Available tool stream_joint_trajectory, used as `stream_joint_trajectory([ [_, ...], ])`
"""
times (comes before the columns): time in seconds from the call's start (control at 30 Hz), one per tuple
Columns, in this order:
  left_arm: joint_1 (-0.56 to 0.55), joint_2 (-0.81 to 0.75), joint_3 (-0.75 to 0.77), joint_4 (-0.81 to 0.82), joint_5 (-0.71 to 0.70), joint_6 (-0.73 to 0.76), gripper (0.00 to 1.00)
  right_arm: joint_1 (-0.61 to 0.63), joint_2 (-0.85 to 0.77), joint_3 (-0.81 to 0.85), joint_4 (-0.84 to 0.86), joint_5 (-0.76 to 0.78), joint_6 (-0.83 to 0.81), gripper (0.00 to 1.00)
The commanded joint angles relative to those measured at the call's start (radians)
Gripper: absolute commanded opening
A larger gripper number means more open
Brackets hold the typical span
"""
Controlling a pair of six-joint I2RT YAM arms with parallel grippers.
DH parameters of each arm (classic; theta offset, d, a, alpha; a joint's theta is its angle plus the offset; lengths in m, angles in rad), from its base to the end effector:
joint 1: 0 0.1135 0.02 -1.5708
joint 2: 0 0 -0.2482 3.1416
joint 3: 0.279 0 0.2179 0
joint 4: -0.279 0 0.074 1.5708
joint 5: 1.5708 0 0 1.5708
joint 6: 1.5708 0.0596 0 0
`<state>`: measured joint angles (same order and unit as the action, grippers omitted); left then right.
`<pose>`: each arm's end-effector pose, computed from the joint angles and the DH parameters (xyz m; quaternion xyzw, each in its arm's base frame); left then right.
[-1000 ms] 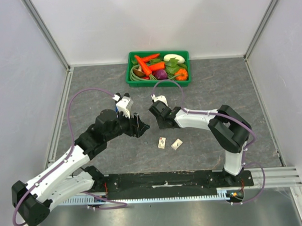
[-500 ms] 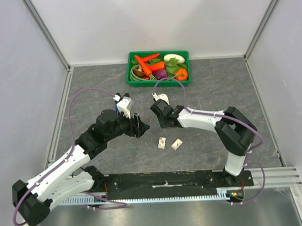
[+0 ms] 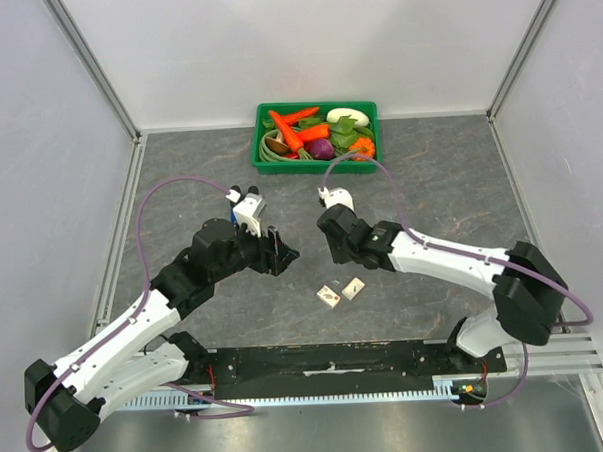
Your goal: Unload the staples from the stapler
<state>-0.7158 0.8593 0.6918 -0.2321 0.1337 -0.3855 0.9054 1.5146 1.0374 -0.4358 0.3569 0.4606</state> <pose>0.1435 -0.1353 0.2740 0.1731 0.8141 -0.3360 0.4408 0.2010 0.2224 0.2157 -0.1495 0.9211 0.0703 0.3526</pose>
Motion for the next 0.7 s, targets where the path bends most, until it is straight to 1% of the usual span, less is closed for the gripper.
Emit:
stream_joint_trajectory([
  [0.0,-0.005,0.003,0.006,0.019,0.003,-0.024,0.70,0.016,-0.100,-0.072,-0.041,0.016,0.038,0.22],
  [0.13,-0.005,0.000,0.017,0.005,-0.005,-0.021,0.70,0.030,-0.137,-0.109,-0.038,-0.019,0.052,0.23],
  [0.2,-0.005,-0.003,0.023,-0.004,-0.006,-0.020,0.70,0.043,-0.143,-0.126,-0.020,-0.050,0.052,0.27],
  [0.4,-0.007,-0.023,0.025,-0.033,-0.022,-0.021,0.70,0.075,-0.061,-0.120,0.017,-0.053,0.043,0.36],
  [0.57,-0.005,-0.035,0.017,-0.053,-0.029,-0.021,0.70,0.078,0.007,-0.102,0.054,-0.056,0.023,0.43],
  [0.67,-0.005,-0.043,0.012,-0.059,-0.032,-0.021,0.70,0.078,0.044,-0.094,0.060,-0.044,0.010,0.44],
])
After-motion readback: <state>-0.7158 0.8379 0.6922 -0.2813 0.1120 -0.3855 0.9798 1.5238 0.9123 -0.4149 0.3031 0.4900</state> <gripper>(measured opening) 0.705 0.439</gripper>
